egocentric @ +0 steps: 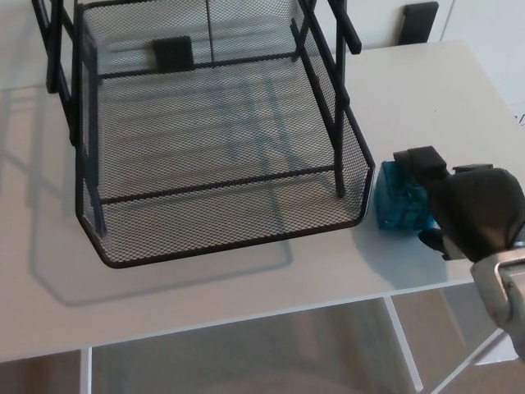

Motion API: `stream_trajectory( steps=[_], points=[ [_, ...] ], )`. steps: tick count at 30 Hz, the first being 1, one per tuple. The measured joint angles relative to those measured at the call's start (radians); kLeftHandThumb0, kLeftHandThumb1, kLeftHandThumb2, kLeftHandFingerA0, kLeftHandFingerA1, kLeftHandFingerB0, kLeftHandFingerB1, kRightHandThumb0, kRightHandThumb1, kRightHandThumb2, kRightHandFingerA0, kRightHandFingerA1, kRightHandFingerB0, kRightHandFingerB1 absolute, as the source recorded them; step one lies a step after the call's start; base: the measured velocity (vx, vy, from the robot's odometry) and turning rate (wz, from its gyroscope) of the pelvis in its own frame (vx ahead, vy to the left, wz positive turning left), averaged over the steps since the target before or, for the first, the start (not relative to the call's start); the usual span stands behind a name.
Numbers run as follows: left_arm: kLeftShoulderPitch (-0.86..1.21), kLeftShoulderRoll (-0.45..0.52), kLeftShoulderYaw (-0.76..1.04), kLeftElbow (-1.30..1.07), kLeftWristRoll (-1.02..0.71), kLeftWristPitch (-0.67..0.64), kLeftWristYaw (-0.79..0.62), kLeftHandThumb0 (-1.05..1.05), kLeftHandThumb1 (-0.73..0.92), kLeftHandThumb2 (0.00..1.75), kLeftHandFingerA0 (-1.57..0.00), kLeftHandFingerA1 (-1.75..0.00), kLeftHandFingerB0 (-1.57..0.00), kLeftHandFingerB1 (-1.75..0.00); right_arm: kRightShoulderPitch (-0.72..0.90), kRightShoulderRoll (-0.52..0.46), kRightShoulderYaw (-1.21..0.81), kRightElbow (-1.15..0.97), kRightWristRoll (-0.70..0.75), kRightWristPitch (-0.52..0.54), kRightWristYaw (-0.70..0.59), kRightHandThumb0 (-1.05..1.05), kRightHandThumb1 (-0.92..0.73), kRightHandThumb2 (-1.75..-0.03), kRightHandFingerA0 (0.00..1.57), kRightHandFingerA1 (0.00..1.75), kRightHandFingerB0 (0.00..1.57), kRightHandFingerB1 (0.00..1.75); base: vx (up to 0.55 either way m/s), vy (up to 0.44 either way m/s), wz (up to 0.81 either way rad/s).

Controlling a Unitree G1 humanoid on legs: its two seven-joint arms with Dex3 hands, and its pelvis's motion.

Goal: The robot walks towards a desk on which a file tray is kept in the middle and a cube is kept to its right. The robot lifts the cube using its right hand and places it on the file tray.

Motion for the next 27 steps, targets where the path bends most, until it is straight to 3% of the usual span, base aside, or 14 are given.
stream_trajectory(
  steps=[2, 6, 13, 14, 15, 17, 18, 19, 20, 24, 25, 26, 27],
  points=[
    [0.005, 0.000, 0.002, -0.010, 0.000, 0.000, -0.002, -0.67, 0.84, 0.65, -0.48, -0.54, -0.32, -0.39, 0.000, -0.004, -0.025, -0.036, 0.014, -0.002, 0.022, -0.29, -0.57, -0.62, 0.96, 1.61, 0.87, 0.70, 0.00, 0.000, 0.00],
    [0.008, 0.000, 0.002, -0.018, 0.000, 0.000, -0.001, -0.66, 0.84, 0.65, -0.49, -0.54, -0.32, -0.39, 0.005, -0.029, -0.095, -0.108, 0.050, -0.011, 0.068, -0.29, -0.62, -0.58, 0.94, 1.55, 0.88, 0.66, 0.00, 0.000, 0.00],
    [0.003, 0.000, 0.002, 0.010, 0.001, 0.000, 0.009, -0.63, 0.84, 0.65, -0.52, -0.56, -0.34, -0.39, 0.018, -0.080, -0.169, -0.185, 0.093, -0.028, 0.133, -0.29, -0.61, -0.59, 0.96, 1.53, 0.92, 0.70, 0.00, 0.000, 0.00],
    [0.003, 0.000, 0.002, 0.011, 0.001, 0.000, 0.011, -0.65, 0.66, 1.01, -0.46, -0.63, -0.28, -0.52, 0.020, -0.083, -0.175, -0.195, 0.097, -0.028, 0.139, -0.29, -0.62, -0.60, 0.94, 1.52, 0.91, 0.72, 0.00, 0.000, 0.00],
    [0.002, 0.001, 0.003, 0.012, 0.001, 0.000, 0.013, -0.64, 0.84, 0.65, -0.49, -0.55, -0.32, -0.40, 0.021, -0.087, -0.182, -0.205, 0.100, -0.029, 0.145, -0.30, -0.64, -0.62, 0.92, 1.53, 0.88, 0.77, 0.00, 0.000, 0.00],
    [0.001, 0.001, 0.005, 0.016, 0.001, 0.000, 0.013, -0.64, 0.84, 0.65, -0.50, -0.53, -0.33, -0.39, 0.033, -0.097, -0.204, -0.239, 0.109, -0.029, 0.166, -0.32, -0.63, -0.64, 0.87, 1.54, 0.86, 0.74, 0.00, 0.000, 0.00],
    [0.001, 0.002, 0.005, 0.020, 0.001, 0.000, 0.013, -0.65, 0.66, 1.02, -0.45, -0.62, -0.28, -0.52, 0.038, -0.101, -0.215, -0.257, 0.115, -0.028, 0.178, -0.31, -0.65, -0.61, 0.89, 1.54, 0.87, 0.80, 0.00, 0.000, 0.00],
    [0.002, 0.003, 0.005, 0.022, 0.001, 0.000, 0.013, -0.66, 0.66, 1.02, -0.45, -0.63, -0.28, -0.52, 0.041, -0.105, -0.226, -0.273, 0.120, -0.027, 0.189, -0.30, -0.67, -0.64, 0.87, 1.54, 0.84, 0.84, 0.00, 0.000, 0.00],
    [0.003, 0.004, 0.005, 0.024, 0.001, 0.000, 0.014, -0.64, 0.84, 0.65, -0.49, -0.54, -0.34, -0.39, 0.044, -0.109, -0.237, -0.289, 0.124, -0.026, 0.201, -0.30, -0.67, -0.61, 0.91, 1.42, 0.85, 0.70, 0.00, 0.000, 0.00],
    [0.011, 0.005, 0.011, 0.024, 0.000, 0.000, 0.014, -0.65, 0.84, 0.65, -0.46, -0.55, -0.33, -0.40, 0.049, -0.119, -0.271, -0.342, 0.138, -0.015, 0.244, -0.28, -0.64, -0.64, 0.94, 1.51, 0.90, 0.72, 0.00, 0.000, 0.00],
    [0.018, 0.007, 0.012, 0.017, 0.000, 0.000, 0.013, -0.66, 0.84, 0.65, -0.47, -0.55, -0.34, -0.40, 0.047, -0.120, -0.286, -0.353, 0.142, -0.013, 0.253, -0.25, -0.65, -0.75, 0.95, 1.50, 0.87, 0.85, 0.00, 0.000, 0.00],
    [0.023, 0.009, 0.012, 0.012, 0.000, 0.000, 0.012, -0.67, 0.84, 0.65, -0.49, -0.57, -0.33, -0.41, 0.042, -0.122, -0.296, -0.357, 0.144, -0.014, 0.256, -0.27, -0.70, -0.76, 0.93, 1.50, 0.84, 0.92, 0.00, 0.000, 0.00],
    [0.026, 0.010, 0.012, 0.010, 0.000, 0.000, 0.012, -0.64, 0.84, 0.65, -0.49, -0.56, -0.34, -0.40, 0.037, -0.124, -0.305, -0.361, 0.147, -0.014, 0.260, -0.30, -0.67, -0.69, 0.96, 1.45, 0.87, 0.80, 0.00, 0.000, 0.00]
  ],
)
